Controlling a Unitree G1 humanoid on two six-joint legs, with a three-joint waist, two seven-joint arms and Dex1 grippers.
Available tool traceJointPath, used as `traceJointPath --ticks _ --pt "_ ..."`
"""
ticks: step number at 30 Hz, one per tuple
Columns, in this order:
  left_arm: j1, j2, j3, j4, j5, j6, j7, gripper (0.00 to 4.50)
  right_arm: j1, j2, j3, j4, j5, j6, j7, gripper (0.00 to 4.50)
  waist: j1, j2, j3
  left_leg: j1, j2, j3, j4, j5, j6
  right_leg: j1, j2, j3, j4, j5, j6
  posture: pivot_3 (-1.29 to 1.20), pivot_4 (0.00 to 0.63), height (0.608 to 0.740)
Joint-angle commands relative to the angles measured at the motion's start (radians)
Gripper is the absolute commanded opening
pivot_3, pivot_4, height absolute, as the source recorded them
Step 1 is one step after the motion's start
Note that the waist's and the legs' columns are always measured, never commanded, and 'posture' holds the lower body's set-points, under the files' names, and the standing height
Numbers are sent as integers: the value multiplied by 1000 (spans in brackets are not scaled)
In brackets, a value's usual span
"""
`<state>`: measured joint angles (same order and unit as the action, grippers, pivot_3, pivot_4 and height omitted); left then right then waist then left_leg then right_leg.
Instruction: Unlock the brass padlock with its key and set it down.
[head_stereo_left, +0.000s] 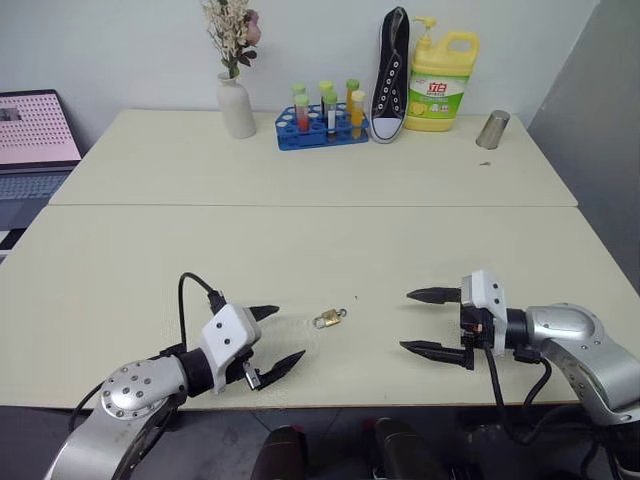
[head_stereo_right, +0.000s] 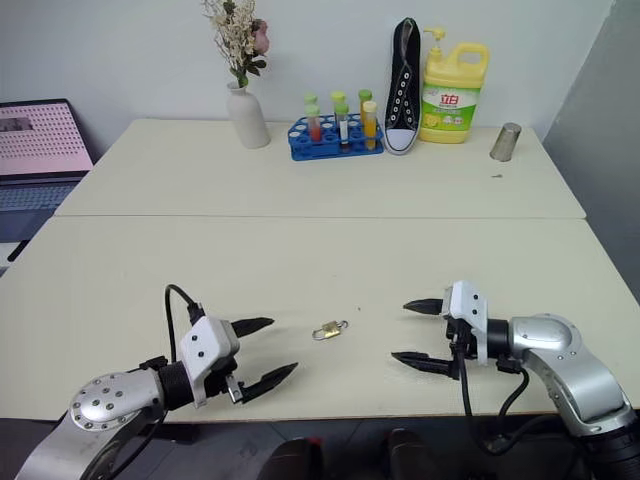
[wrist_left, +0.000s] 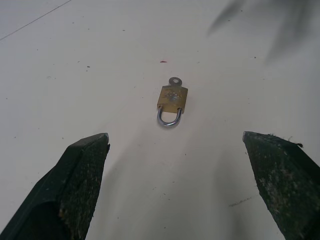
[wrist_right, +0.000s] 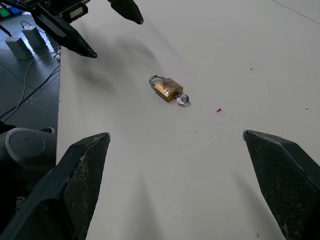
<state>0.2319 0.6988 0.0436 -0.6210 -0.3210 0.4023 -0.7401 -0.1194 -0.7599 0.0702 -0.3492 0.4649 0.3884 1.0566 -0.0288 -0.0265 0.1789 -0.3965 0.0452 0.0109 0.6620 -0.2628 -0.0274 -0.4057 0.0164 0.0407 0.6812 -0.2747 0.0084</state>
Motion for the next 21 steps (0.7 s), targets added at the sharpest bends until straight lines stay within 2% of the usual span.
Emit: traceJointPath --ticks 1,8,13,21 --pt "-10 -10 -1 -22 -20 -17 -8 4500 -19 -1 -23 -20 17 -1 7 4469 0 0 0 0 0 0 0 0 0 0 0 0 0 0 0 0 150 740" --pt "-41 -14 -13 7 4 -10 1 4500 -35 17 -18 -35 13 18 -22 4469 0 0 0 0 0 0 0 0 0 0 0 0 0 0 0 0 150 740" --pt "-64 -5 -47 33 -3 -41 -56 4500 -34 25 -28 -65 22 46 -57 4469 0 0 0 0 0 0 0 0 0 0 0 0 0 0 0 0 150 740" --pt "-225 -65 -160 213 83 -66 -42 4500 -26 -25 -19 -160 67 179 -61 4469 2 0 0 0 -1 0 1 0 0 0 0 0 0 0 0 0 150 740"
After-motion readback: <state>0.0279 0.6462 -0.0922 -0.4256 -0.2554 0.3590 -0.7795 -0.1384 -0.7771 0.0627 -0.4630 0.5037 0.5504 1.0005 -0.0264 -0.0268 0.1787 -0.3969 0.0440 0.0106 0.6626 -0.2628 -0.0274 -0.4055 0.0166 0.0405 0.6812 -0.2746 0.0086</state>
